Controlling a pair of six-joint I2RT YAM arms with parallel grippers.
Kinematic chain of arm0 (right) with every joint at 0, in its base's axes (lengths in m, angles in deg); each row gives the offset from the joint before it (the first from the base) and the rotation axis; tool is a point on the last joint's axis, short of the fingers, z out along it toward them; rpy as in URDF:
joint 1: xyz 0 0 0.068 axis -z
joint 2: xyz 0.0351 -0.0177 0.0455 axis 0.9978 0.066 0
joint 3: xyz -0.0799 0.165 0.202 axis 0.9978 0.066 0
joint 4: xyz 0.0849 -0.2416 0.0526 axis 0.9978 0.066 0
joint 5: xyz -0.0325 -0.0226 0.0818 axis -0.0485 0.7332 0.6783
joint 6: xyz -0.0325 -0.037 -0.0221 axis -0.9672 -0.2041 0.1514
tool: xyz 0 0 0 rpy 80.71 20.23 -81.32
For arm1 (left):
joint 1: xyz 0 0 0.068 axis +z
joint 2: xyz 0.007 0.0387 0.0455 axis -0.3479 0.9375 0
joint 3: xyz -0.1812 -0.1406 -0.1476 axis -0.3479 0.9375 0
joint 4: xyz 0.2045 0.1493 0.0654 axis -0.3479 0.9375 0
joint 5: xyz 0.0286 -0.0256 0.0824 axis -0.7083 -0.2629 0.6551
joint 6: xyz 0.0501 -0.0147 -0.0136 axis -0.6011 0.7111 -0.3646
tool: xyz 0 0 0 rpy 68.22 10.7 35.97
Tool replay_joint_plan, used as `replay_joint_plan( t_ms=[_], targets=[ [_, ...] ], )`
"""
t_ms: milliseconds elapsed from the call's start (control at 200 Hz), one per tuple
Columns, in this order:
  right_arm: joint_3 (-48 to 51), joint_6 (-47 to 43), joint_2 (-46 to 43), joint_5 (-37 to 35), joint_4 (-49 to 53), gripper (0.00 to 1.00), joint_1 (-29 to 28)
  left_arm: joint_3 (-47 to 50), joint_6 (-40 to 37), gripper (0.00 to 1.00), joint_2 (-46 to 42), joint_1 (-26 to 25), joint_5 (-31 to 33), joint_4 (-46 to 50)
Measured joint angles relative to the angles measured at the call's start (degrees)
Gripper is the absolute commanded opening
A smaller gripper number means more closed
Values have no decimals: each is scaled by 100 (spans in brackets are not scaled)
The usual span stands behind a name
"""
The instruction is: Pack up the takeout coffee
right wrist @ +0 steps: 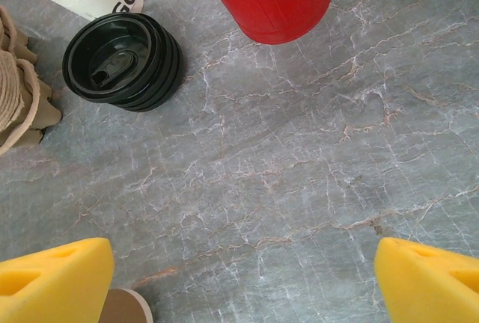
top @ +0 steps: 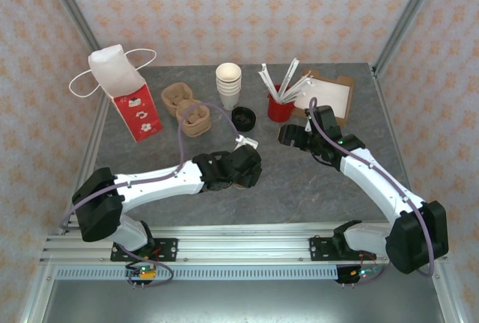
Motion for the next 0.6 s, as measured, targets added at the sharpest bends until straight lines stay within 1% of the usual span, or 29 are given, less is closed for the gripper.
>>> replay_joint_plan(
  t_ms=[180, 390, 571, 601],
  targets=[
    [0, -81, -63, 2, 42, 91, 0, 28, 0, 77, -151, 0, 0, -33],
    [0, -83, -103, 2, 44, 90, 0, 415, 85, 75, -151, 0, -44, -170],
    [0, -83, -103, 4, 50, 90, 0, 514, 170, 78, -151, 0, -105, -313],
    [0, -83, -103, 4, 55, 91, 0, 514, 177, 81, -151, 0, -109, -326]
  ],
)
